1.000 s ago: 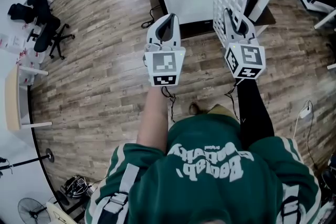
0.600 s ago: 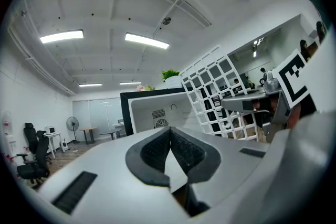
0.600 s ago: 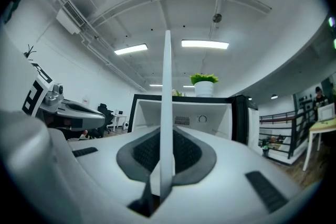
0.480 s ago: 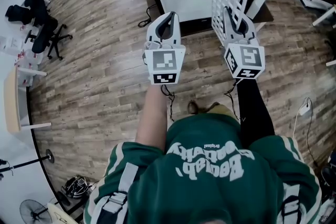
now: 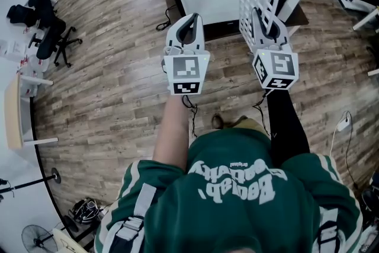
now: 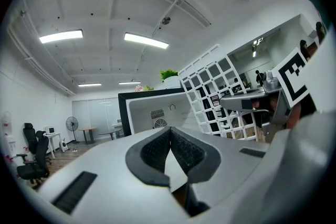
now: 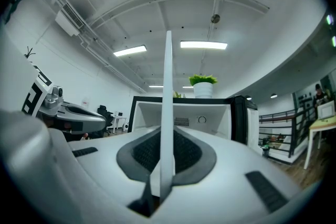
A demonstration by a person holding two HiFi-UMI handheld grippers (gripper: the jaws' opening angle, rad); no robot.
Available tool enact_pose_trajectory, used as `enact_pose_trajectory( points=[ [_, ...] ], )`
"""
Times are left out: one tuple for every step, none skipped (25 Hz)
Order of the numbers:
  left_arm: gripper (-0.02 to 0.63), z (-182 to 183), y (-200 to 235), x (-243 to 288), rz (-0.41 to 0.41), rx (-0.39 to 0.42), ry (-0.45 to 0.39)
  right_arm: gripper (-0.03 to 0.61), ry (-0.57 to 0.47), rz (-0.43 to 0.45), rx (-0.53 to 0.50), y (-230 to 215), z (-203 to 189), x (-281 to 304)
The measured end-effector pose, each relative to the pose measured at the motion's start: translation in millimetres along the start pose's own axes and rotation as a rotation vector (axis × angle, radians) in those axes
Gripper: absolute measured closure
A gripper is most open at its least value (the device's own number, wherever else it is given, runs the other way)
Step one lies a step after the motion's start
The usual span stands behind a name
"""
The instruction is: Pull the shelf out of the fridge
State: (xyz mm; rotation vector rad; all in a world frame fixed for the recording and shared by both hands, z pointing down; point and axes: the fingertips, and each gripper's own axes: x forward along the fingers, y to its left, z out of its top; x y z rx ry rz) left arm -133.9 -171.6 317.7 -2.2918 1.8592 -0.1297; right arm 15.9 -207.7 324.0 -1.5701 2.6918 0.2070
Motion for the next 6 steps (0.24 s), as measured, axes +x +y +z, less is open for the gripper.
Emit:
enact_pose_trajectory(
  points=[
    [0.597, 0.0, 0.0, 0.6, 0.000, 0.000, 0.000, 0.541, 0.000, 0.000, -0.001, -0.1, 0.2, 0.6],
    [0.597, 0.1, -0.1, 1.1, 0.000, 0.001, 0.000, 0.541, 0.000, 0.000, -0.002, -0.4, 0.3, 1.0],
    [0.597, 0.1, -0.4, 1.5, 0.000, 0.002, 0.000, 0.541, 0.000, 0.000, -0.002, -0.9, 0.2, 1.2],
    [0.597, 0.0, -0.7, 1.9, 0.000, 0.002, 0.000, 0.541, -0.001, 0.000, -0.001, -1.4, 0.0, 1.2],
    [0.597, -0.1, -1.1, 2.3, 0.000, 0.003, 0.000, 0.541, -0.002, 0.000, 0.000, -1.9, -0.3, 1.1],
    [0.597, -0.3, -1.5, 2.6, 0.000, 0.004, 0.000, 0.540, -0.003, -0.001, 0.001, -2.4, -0.6, 1.0]
  ],
)
